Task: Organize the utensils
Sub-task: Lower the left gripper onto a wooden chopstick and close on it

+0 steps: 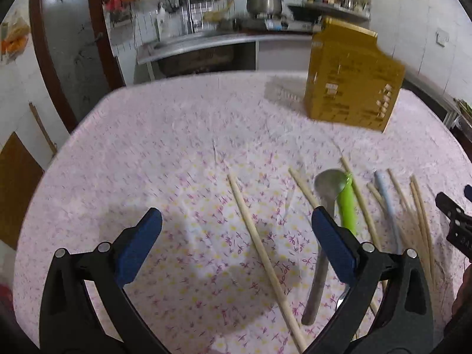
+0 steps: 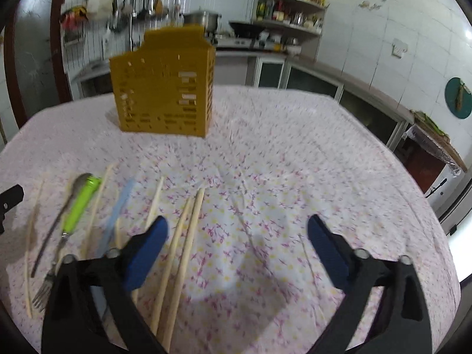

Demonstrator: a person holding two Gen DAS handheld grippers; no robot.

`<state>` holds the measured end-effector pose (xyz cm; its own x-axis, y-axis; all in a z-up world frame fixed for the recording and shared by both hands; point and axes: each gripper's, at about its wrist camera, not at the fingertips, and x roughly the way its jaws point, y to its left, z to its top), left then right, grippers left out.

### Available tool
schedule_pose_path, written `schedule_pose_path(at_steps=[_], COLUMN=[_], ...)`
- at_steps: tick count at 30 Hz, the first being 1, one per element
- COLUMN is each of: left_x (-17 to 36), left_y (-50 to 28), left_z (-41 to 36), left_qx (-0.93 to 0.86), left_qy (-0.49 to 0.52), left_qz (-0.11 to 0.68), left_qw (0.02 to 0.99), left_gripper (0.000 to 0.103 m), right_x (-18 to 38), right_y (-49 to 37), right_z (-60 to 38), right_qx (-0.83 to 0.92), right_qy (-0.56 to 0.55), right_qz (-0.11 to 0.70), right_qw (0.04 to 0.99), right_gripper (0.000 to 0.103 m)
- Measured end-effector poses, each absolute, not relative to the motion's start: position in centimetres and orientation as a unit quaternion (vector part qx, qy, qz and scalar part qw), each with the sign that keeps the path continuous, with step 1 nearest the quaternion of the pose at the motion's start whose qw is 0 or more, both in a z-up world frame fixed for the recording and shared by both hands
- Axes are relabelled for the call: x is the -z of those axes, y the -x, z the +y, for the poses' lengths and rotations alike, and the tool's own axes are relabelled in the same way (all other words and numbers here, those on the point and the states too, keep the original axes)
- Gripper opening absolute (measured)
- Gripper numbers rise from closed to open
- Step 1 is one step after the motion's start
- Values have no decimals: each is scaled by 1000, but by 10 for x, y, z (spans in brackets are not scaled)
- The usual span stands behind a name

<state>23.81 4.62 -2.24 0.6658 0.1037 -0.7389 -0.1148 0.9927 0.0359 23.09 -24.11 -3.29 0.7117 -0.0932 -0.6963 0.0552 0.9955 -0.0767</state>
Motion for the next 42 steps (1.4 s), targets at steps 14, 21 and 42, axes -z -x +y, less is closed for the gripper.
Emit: schedule_pose_path(at_steps=[14,21,42], left_x=[38,50,56], left_y=[-244,-256,-298], left_z=[55,49,16], left_qx=[-52,-45,-41], left_qy=[57,56,5], left_qz=[456,493,544], left_qw=[886,867,838], left_gripper=[53,30,21], right_x=[55,55,54], right_y=[-242,-247,-269], right_z=[-232,-230,-232], right_qx=[-17,-24,-44], right_qy=[-19,-24,-44], right_qz=[433,452,505], right_qw=[901,891,861], right_gripper=[39,23,9])
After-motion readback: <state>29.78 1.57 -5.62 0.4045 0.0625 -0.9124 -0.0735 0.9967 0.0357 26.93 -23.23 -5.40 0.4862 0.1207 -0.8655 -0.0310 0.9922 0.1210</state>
